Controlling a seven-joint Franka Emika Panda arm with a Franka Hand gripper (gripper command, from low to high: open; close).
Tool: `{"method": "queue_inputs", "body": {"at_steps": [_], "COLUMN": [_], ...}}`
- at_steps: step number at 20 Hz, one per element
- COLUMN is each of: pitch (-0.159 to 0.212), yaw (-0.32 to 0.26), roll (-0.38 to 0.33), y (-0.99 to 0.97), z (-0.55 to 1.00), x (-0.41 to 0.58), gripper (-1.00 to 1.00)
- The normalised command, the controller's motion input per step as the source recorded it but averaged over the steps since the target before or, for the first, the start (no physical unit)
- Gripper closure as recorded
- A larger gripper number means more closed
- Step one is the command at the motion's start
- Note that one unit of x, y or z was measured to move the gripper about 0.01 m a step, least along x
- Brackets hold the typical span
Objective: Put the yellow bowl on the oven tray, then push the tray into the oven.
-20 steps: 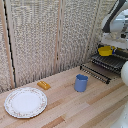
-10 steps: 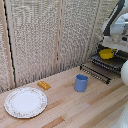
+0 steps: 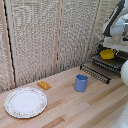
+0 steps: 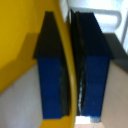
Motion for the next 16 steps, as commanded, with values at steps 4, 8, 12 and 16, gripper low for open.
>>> {"method": "queue_inputs", "body": {"at_steps": [4, 8, 12, 16], "pitch": [0.018, 0.009, -0.004, 0.012], "yaw": [0.0, 0.003, -0.026, -0.007], "roll": [0.0, -0.053, -0.154, -0.147], "y": [0.0, 0.2, 0.3, 0.31], "z": [0.0, 0.09, 0.68, 0.84], "x": [0.02, 0.098, 0.261, 0.216], "gripper": [-1.0, -1.0, -1.0, -1.0]}}
